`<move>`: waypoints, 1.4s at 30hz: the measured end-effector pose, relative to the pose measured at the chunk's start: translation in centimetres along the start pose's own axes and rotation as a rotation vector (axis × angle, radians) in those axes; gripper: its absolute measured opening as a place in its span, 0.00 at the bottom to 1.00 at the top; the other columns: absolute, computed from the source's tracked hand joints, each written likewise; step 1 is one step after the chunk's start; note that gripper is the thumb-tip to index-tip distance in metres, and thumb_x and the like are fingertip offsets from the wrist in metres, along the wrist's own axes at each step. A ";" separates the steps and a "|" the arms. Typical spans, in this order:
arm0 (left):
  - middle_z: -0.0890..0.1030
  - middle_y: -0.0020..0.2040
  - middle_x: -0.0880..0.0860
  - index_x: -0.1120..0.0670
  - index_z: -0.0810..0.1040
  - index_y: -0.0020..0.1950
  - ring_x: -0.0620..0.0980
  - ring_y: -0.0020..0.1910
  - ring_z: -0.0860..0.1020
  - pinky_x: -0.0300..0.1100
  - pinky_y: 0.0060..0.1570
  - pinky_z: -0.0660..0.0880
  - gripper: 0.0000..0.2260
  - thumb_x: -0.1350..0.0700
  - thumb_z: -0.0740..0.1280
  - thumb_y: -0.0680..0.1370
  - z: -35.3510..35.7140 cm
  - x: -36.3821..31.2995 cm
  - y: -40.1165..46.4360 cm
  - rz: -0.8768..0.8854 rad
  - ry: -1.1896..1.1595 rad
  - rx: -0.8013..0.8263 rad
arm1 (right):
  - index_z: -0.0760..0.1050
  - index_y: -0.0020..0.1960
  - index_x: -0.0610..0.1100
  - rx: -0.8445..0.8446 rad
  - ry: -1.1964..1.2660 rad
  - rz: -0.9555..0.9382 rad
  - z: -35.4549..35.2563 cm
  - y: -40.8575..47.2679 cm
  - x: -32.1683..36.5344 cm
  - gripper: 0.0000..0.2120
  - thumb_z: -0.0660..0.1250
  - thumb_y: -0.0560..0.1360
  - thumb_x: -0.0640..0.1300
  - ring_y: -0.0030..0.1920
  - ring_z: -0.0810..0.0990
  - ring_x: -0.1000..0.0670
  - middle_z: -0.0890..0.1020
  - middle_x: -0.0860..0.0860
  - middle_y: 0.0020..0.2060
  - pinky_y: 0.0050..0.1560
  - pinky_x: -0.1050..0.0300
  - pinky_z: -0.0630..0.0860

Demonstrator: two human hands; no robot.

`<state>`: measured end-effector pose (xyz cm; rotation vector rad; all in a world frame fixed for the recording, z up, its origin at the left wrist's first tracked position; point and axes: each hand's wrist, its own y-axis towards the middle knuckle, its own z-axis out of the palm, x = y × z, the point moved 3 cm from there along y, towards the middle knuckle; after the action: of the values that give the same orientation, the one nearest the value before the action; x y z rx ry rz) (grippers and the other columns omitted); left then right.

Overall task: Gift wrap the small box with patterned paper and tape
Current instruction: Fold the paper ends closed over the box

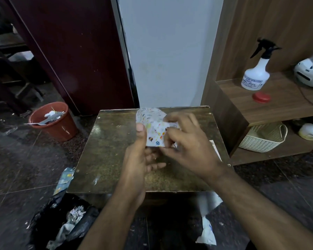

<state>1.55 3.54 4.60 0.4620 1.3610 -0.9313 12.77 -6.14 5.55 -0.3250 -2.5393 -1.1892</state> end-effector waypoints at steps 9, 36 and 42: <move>0.83 0.47 0.55 0.57 0.80 0.63 0.48 0.36 0.79 0.44 0.39 0.76 0.20 0.47 0.68 0.75 -1.9 -0.5 0.8 -0.081 -0.233 0.022 | 0.82 0.45 0.42 0.158 -0.009 -0.141 1.0 -0.4 1.2 0.07 0.72 0.79 0.45 0.65 0.74 0.46 0.79 0.48 0.64 0.51 0.46 0.78; 0.88 0.54 0.53 0.57 0.81 0.63 0.46 0.53 0.85 0.34 0.49 0.79 0.19 0.68 0.75 0.74 -2.4 1.0 1.2 -0.018 0.251 0.120 | 0.45 0.78 0.74 0.380 0.115 0.231 0.8 -1.8 -1.3 0.51 0.75 0.76 0.40 0.72 0.70 0.46 0.55 0.55 0.77 0.62 0.43 0.80; 0.88 0.52 0.54 0.58 0.80 0.62 0.54 0.53 0.86 0.47 0.53 0.84 0.27 0.70 0.81 0.65 -2.9 2.0 2.0 -0.029 0.341 0.069 | 0.26 0.76 0.70 0.470 -0.042 0.256 1.5 -2.5 -1.8 0.57 0.72 0.78 0.42 0.56 0.79 0.37 0.50 0.58 0.76 0.44 0.40 0.81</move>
<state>1.17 6.32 1.65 0.6788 1.6500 -0.9548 13.33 -6.67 2.23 -0.5377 -2.6131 -0.4785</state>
